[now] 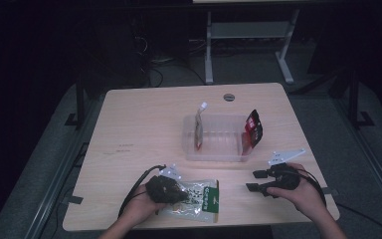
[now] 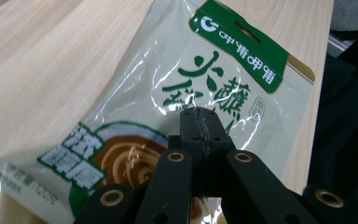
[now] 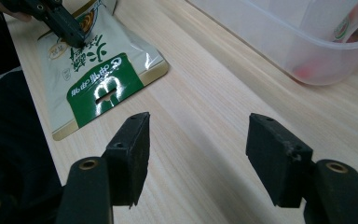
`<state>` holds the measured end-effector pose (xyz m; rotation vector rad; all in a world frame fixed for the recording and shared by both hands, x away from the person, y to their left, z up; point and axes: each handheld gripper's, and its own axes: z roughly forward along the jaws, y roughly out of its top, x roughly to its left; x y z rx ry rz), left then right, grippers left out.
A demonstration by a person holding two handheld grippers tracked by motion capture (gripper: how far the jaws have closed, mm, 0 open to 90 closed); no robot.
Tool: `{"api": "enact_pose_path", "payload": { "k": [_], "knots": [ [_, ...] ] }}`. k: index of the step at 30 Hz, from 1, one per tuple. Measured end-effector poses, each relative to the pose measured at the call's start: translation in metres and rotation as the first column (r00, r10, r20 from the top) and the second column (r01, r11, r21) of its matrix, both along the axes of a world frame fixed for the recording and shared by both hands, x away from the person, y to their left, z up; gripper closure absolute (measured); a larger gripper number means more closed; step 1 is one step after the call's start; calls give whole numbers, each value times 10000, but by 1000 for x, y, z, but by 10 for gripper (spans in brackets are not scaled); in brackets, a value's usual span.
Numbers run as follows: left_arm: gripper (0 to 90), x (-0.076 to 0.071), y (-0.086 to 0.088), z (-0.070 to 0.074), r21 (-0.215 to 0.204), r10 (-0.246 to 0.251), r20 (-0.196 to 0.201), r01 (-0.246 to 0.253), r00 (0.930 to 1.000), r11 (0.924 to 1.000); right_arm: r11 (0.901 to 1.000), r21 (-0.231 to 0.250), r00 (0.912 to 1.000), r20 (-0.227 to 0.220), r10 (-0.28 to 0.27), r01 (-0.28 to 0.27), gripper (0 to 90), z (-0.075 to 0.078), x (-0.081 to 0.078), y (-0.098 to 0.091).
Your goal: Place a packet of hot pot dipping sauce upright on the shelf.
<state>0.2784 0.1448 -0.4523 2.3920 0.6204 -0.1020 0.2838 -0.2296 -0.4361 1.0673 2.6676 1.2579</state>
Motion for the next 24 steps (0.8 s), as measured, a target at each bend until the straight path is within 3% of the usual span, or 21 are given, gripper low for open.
{"api": "enact_pose_path", "payload": {
  "k": [2,5,9,10,13,19,24],
  "knots": [
    [898,-2,5,4,274,-18,210,13,9998,9996,10000,39,10000,-3,-19,19,394,0,0,-1],
    [898,-4,22,9,450,465,541,-489,9975,9978,10000,51,10000,-3,-32,32,394,0,0,-2],
    [898,-1,54,9,1222,1519,1039,-1642,9829,9788,10000,46,10000,-1,-18,18,394,0,0,-2],
    [898,0,60,8,1216,1746,1012,-1864,9794,9749,10000,9,10000,-1,10,-10,395,0,0,-2],
    [898,3,64,5,1268,1885,905,-1990,9779,9718,10000,16,10000,31,34,-34,394,1,0,0],
    [898,5,59,3,1158,1518,490,-1566,9872,9808,10000,32,10000,5,0,0,394,1,0,0],
    [898,-1,49,2,719,1327,8,-1324,9912,9886,10000,36,10000,5,-6,6,394,0,0,-1]
  ]
}}
